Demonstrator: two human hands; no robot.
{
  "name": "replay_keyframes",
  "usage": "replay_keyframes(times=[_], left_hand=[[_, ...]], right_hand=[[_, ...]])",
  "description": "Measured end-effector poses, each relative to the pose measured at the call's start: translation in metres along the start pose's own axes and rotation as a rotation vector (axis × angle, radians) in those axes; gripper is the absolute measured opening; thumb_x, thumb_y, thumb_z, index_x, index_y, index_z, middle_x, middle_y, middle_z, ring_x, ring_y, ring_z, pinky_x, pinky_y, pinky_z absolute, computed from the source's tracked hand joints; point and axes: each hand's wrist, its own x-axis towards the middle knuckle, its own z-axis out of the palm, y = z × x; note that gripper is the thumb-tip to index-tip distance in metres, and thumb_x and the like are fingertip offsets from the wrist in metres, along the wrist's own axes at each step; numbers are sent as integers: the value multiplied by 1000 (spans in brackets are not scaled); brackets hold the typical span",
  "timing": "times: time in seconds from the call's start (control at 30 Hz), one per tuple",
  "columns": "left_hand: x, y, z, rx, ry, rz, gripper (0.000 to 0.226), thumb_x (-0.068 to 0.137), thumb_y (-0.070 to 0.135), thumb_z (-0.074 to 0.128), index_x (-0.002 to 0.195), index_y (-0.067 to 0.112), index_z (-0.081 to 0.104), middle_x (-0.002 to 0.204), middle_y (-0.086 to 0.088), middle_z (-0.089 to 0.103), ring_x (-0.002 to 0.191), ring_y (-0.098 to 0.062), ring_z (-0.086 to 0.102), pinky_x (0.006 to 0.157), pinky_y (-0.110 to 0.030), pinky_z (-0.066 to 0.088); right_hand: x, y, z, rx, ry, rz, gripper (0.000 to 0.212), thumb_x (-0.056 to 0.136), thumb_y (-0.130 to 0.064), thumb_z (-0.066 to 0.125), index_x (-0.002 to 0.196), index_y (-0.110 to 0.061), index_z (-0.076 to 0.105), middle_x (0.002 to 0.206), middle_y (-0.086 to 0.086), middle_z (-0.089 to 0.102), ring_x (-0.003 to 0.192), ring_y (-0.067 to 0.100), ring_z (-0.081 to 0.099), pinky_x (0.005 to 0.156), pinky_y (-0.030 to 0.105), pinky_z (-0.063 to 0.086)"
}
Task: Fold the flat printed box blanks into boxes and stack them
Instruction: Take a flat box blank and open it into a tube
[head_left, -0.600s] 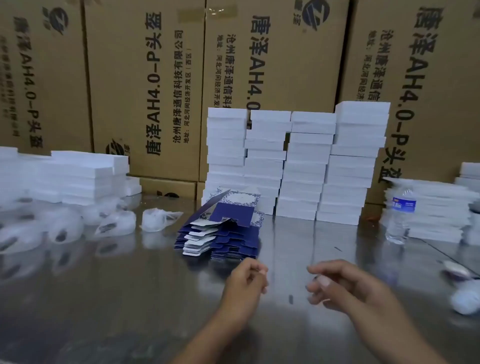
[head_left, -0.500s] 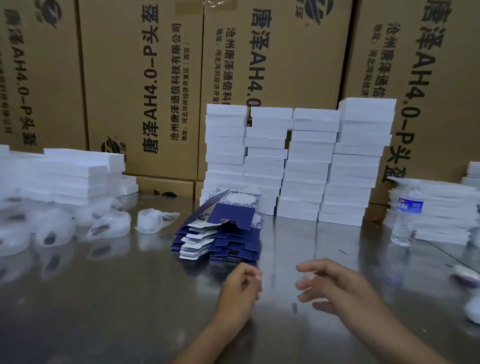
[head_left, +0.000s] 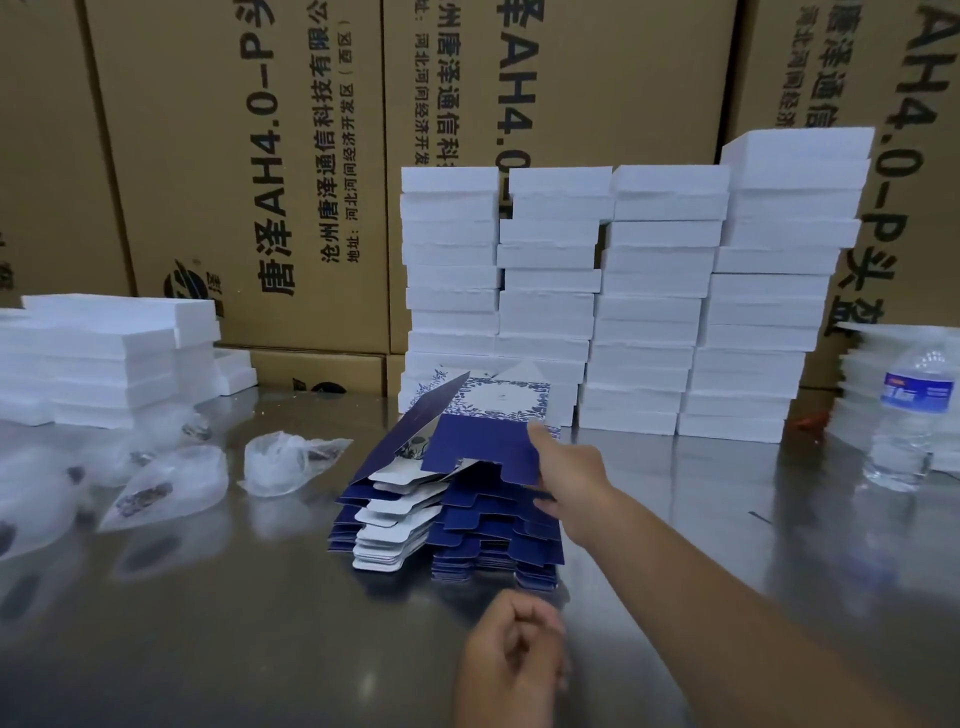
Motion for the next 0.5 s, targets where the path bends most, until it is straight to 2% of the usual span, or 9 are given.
replay_keyframes(times=[0.1, 0.17, 0.23, 0.27, 0.37, 0.43, 0.5], left_hand=[[4, 2, -1, -10, 25, -13, 16, 87, -3, 57, 73, 5, 60, 49, -5, 58, 47, -14, 52, 52, -22, 42], [5, 1, -2, -33, 49, -22, 18, 87, -5, 56, 72, 5, 61, 48, -4, 58, 45, -12, 53, 48, -19, 42], [5, 4, -4, -89, 80, -40, 17, 87, -6, 55, 75, 5, 61, 49, -3, 58, 43, -11, 54, 45, -20, 42], [6, 4, -4, -145, 90, -60, 16, 88, -6, 54, 79, 4, 61, 50, -3, 60, 45, -13, 56, 45, -22, 45], [11, 7, -7, -442, 96, -204, 14, 92, -4, 49, 93, 4, 60, 62, -10, 69, 54, -23, 66, 57, -33, 51], [10, 9, -8, -606, 51, -245, 16, 95, 7, 44, 98, 5, 59, 73, -13, 73, 62, -27, 70, 65, -38, 48], [8, 10, -11, -718, 3, -212, 25, 90, 18, 45, 94, 6, 67, 81, -14, 74, 69, -29, 71, 68, -40, 53]], right_hand=[[11, -1, 7, -110, -24, -49, 26, 92, -32, 58, 77, -14, 48, 88, 9, 56, 78, 23, 56, 90, 45, 49], [8, -2, 3, -85, -39, -92, 19, 93, -25, 55, 79, -13, 49, 87, 8, 55, 78, 21, 51, 81, 46, 52], [-3, -6, -10, 87, -75, -119, 13, 93, -17, 54, 82, -11, 56, 85, 6, 62, 75, 17, 58, 63, 32, 55], [-12, -7, -20, 178, -76, -135, 11, 93, -13, 53, 83, -10, 58, 82, 6, 63, 72, 15, 60, 61, 28, 55], [-46, -9, -64, 381, -67, -193, 13, 92, -5, 52, 81, -5, 58, 74, 8, 64, 67, 15, 59, 69, 31, 57], [-71, -5, -98, 462, -76, -216, 14, 91, -4, 52, 79, -3, 59, 70, 8, 65, 64, 14, 62, 61, 29, 58], [-95, 4, -129, 507, -85, -234, 15, 90, -4, 52, 76, -3, 58, 66, 8, 65, 58, 11, 64, 54, 26, 57]])
